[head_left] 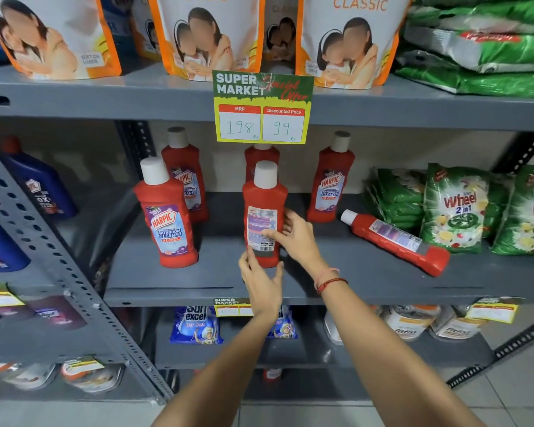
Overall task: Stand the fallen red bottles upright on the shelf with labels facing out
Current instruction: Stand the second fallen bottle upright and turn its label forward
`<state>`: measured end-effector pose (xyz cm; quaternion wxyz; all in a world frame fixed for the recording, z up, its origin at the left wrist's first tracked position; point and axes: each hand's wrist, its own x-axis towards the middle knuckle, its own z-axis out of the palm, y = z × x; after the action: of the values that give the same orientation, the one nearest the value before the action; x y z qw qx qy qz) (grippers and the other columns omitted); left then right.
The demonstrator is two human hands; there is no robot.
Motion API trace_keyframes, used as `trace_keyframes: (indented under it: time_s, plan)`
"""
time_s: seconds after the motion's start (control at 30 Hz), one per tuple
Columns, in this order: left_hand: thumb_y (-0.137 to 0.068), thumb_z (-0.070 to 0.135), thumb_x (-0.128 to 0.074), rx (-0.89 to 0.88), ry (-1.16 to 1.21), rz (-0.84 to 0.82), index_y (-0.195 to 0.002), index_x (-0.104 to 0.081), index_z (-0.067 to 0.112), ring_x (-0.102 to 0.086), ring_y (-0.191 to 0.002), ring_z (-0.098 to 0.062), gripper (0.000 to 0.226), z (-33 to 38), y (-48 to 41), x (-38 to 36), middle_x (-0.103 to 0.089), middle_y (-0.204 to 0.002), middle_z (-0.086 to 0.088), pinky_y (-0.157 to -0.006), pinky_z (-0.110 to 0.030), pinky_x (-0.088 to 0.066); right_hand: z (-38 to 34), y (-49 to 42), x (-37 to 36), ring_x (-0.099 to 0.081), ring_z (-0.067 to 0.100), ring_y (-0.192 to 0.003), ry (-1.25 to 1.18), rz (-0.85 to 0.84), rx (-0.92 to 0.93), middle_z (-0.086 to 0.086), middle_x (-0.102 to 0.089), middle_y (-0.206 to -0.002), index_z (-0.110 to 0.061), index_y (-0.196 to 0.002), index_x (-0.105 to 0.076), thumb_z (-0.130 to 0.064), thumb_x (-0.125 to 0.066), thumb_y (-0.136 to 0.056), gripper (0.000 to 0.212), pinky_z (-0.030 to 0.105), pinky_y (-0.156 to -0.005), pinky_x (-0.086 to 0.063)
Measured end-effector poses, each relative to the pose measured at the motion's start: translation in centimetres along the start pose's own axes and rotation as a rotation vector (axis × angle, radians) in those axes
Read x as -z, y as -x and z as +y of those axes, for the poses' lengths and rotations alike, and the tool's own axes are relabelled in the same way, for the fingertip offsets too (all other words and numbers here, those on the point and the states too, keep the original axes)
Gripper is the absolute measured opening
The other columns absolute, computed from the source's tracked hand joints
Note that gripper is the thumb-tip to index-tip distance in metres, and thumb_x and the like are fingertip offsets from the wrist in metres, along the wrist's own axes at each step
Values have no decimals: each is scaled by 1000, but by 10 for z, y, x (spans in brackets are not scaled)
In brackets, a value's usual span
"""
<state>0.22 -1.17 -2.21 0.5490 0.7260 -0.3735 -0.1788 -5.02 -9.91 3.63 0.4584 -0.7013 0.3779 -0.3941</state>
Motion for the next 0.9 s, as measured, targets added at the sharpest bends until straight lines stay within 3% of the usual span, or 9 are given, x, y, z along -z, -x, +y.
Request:
trace_keyframes:
  time_s: [0.17,0.3,0.4,0.47,0.53,0.6,0.7,0.8,0.9]
  plan:
    - [-80,17,-66,22,-72,30,-140,-30,4,-42,-124,-33,71,5,-14,-9,-39,-135,-16,-103,-50,-40,2,10,-14,-71,24,-96,173,188,-16,13,-73,-108,-7,-109,-60,-32,-75,-78,43,42,-88,-57]
    - [-81,20,-63,55,-99,73,-134,-37,7,-47,-120,-35,60,5,-26,-12,-45,-130,-16,-96,-53,-43,-9,17,-13,-73,16,-86,211,187,3,8,-76,-95,-11,-97,-66,-47,-67,-81,39,34,-80,-60]
    - [-77,27,-69,7,-121,17,-128,-45,9,-55,-106,-32,60,-2,-38,-6,-52,-117,-14,-91,-46,-47,-16,12,5,-71,6,-69,200,127,-30,0,-75,-78,-19,-87,-66,-54,-72,-72,38,24,-63,-58]
    - [-77,27,-71,-85,-76,-62,-127,-49,10,-57,-100,-24,58,-9,-46,0,-56,-112,-11,-88,-32,-46,-18,2,20,-69,3,-78,119,31,-57,-5,-73,-87,-25,-99,-62,-48,-79,-68,42,16,-71,-53]
    - [-77,25,-72,-168,-55,-170,-126,-52,11,-56,-93,-16,54,-13,-55,9,-59,-106,-5,-85,-25,-44,-17,-10,33,-62,9,-111,47,-162,-75,-1,-66,-121,-21,-124,-53,-36,-82,-68,65,24,-95,-48]
    - [-78,25,-72,-214,-60,-318,-123,-55,12,-58,-89,-10,51,-17,-68,20,-64,-102,-1,-81,-14,-46,-17,-20,36,-47,14,-131,74,-343,-85,2,-49,-144,-18,-141,-37,-30,-82,-69,85,34,-110,-38]
    - [-79,26,-72,-221,-119,-519,-123,-54,12,-60,-92,-8,49,-19,-90,35,-68,-110,-5,-73,2,-41,-17,-30,35,-50,11,-127,85,-437,-103,3,-48,-144,-19,-138,-38,-25,-79,-74,76,32,-109,-41]
    - [-80,26,-71,-218,-182,-655,-126,-51,10,-60,-98,-9,53,-16,-106,45,-66,-120,-6,-82,-11,-45,-16,-32,31,-59,9,-113,70,-360,-113,7,-56,-134,-16,-132,-42,-16,-76,-77,65,31,-104,-48]
    - [-79,25,-72,-193,-182,-690,-125,-53,8,-61,-97,-10,52,-16,-111,51,-65,-119,-4,-86,-20,-49,-15,-25,22,-62,15,-109,149,-192,-81,8,-61,-128,-12,-130,-44,-24,-81,-72,70,29,-93,-53]
